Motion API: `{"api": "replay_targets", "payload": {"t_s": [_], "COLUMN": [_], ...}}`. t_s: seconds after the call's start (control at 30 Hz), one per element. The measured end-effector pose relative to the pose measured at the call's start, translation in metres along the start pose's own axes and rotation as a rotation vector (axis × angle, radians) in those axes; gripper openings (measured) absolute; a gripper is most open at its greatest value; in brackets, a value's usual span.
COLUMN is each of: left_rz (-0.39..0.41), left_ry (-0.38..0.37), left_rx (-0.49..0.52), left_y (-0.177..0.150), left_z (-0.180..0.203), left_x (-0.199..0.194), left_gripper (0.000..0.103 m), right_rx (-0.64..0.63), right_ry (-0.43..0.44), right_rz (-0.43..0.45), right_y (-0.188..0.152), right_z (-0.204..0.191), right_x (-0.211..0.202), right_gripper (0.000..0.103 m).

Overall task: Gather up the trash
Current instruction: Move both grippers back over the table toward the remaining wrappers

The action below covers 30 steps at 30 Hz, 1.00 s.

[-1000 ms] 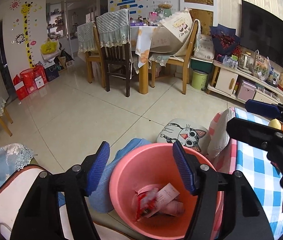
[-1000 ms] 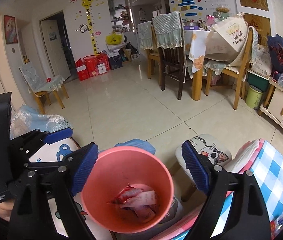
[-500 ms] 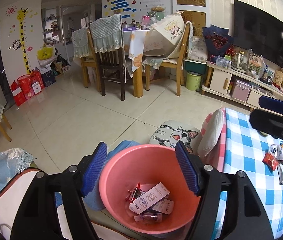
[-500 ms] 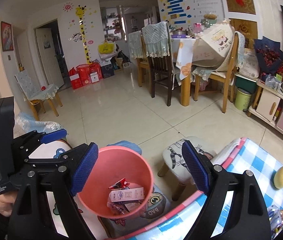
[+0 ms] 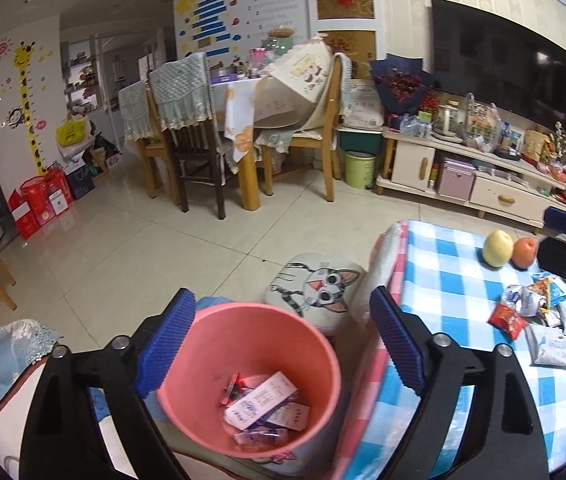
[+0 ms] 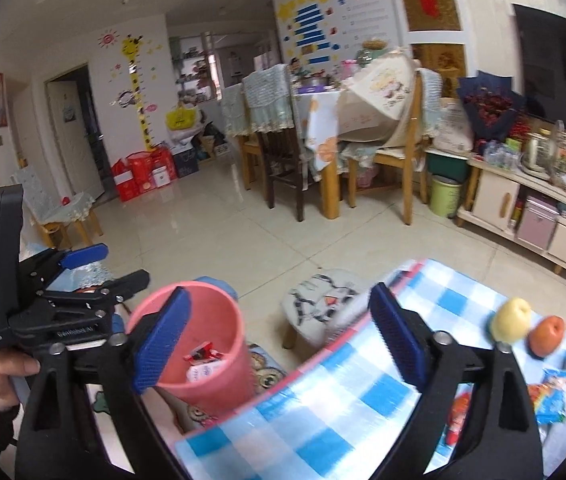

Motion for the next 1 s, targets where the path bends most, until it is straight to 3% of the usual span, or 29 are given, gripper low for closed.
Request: {"api": "replay_targets", "payload": {"t_s": [0.3,0.43,0.7,0.87,1.0], "left_rz": [-0.025,-0.044,-0.053,-0.056,-0.077], "left_ry": [-0.125,-0.213,-0.312,-0.346,-0.367], "left_rx": [0.094,0.135,0.219,0.262,0.279], "left_y": [-0.004,-0.012,-0.033,-0.044,-0.052], "left_z": [0.113,0.175,0.274,0.317,0.339], "left_x": [0.011,0.018,0.029,0.048,0.063], "left_gripper": [0.090,0.090,0.090,0.090,0.090], "right_rx": [0.095,0.152,0.238,0.218,0.114], "right_ry": [-0.185,-0.281,-0.454,-0.513,-0.574], "right_rz": [0.020,0.038,0.034,0.039,0.139], "right_y": [-0.052,-0.080,-0.136,-0.166,-0.168], "right_z": [0.114,0.166,0.253,0.283,0.286], "right_x": [-0.074,-0.113,-0.169,-0.189,-0.212], "right_gripper": [0.098,0.099,0.099,0.099,0.099]}}
Point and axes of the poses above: each gripper's, at about its wrist camera, not at the fingertips, and x roughly the way its jaws point, z to its right, y to its top, the point moved 8 cm from there along x, roughly the way its jaws point, and after that the axes turned 7 degrees about x, right-handed, at the moved point
